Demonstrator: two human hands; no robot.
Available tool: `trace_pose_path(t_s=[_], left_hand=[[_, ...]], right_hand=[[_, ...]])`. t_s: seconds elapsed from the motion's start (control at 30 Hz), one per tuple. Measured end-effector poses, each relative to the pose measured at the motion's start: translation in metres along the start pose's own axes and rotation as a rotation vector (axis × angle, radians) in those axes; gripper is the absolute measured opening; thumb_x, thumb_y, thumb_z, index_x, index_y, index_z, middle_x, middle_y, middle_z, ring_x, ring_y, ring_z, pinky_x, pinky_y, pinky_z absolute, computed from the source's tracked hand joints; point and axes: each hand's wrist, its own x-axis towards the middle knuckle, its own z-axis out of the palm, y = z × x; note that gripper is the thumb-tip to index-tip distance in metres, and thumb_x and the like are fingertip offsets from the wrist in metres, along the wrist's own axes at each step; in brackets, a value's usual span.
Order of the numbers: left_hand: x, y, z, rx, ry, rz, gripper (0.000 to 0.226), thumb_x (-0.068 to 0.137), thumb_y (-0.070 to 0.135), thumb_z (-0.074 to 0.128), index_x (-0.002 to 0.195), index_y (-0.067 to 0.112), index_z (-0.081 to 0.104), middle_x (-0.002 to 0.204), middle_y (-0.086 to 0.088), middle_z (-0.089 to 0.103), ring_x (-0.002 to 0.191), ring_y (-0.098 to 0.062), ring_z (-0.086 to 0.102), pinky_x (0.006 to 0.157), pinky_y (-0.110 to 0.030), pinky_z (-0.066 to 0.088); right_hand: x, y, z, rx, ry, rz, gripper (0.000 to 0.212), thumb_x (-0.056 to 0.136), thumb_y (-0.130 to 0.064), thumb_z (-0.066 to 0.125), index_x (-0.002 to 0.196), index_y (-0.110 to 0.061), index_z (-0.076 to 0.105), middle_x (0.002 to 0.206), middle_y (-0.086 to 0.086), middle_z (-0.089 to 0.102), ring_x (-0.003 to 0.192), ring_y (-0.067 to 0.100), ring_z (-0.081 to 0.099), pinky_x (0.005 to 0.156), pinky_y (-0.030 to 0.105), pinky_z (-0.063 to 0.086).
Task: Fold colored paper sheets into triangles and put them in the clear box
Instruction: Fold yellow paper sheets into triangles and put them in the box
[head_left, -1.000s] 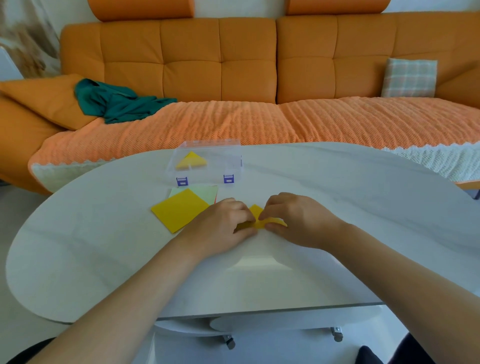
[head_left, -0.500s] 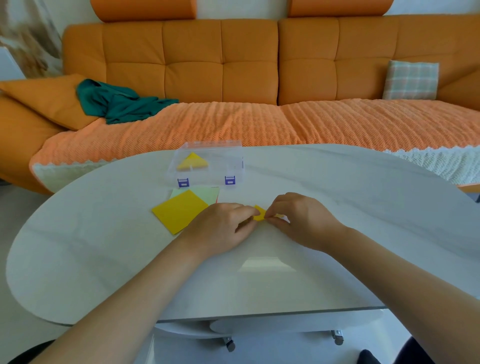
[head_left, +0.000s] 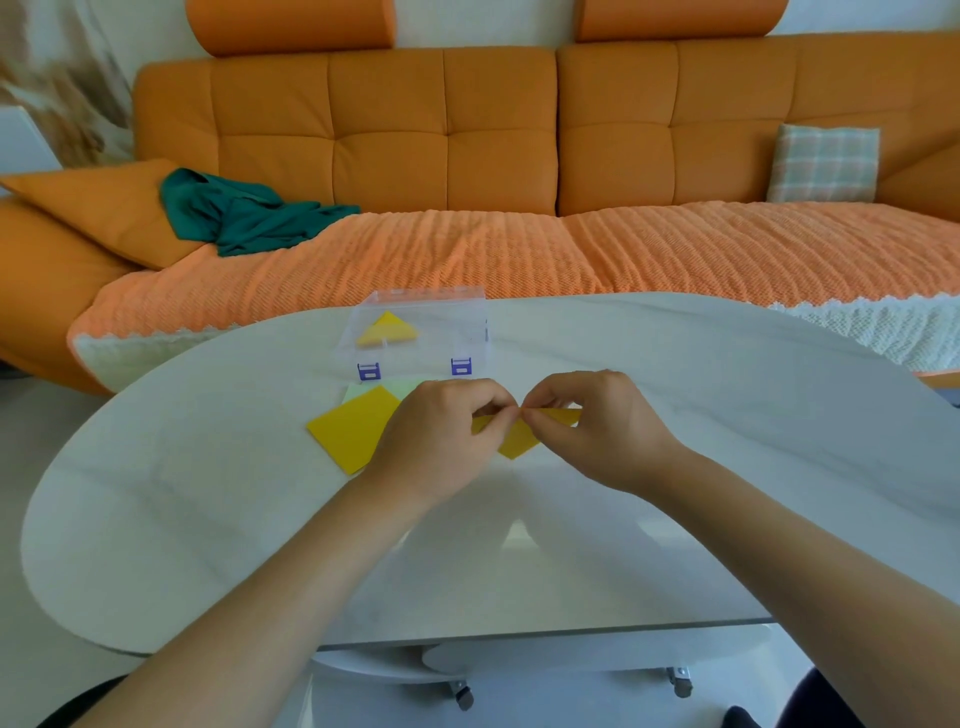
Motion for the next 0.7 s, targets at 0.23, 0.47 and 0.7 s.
trace_pose_path(t_s=[0.23,0.47,0.7], left_hand=[[0.001,0.002,-0.006,-0.015,-0.001,0.007,0.006,0.088,0.023,0.071,0.085,0.026,0.074,0.076,0.014,0.069,0.077,-0.006,0.061,0.068,-0.031,0.052],[0.004,0.001,-0.012,0.010,-0.077,0.050,0.007,0.089,0.019,0.069,0.084,0.022,0.072,0.078,0.012,0.069,0.075,-0.009,0.062,0.070,-0.032,0.051],[0.008,-0.015,-0.030,0.034,-0.042,-0.058,0.011,0.089,0.018,0.069,0.079,0.023,0.071,0.076,0.016,0.069,0.078,0.002,0.062,0.073,-0.024,0.050]], right_hand=[[-0.001,-0.012,0.003,0.077,0.082,0.048,0.007,0.083,-0.028,0.067,0.079,-0.031,0.072,0.076,-0.016,0.069,0.080,0.006,0.065,0.073,0.034,0.056],[0.002,-0.015,0.000,0.041,0.075,0.078,0.014,0.076,-0.028,0.070,0.066,-0.036,0.066,0.066,-0.019,0.064,0.069,0.010,0.063,0.063,0.035,0.056],[0.008,0.006,-0.009,-0.027,0.074,0.132,0.012,0.079,-0.025,0.071,0.070,-0.031,0.067,0.066,-0.033,0.061,0.062,0.007,0.062,0.062,0.029,0.054]])
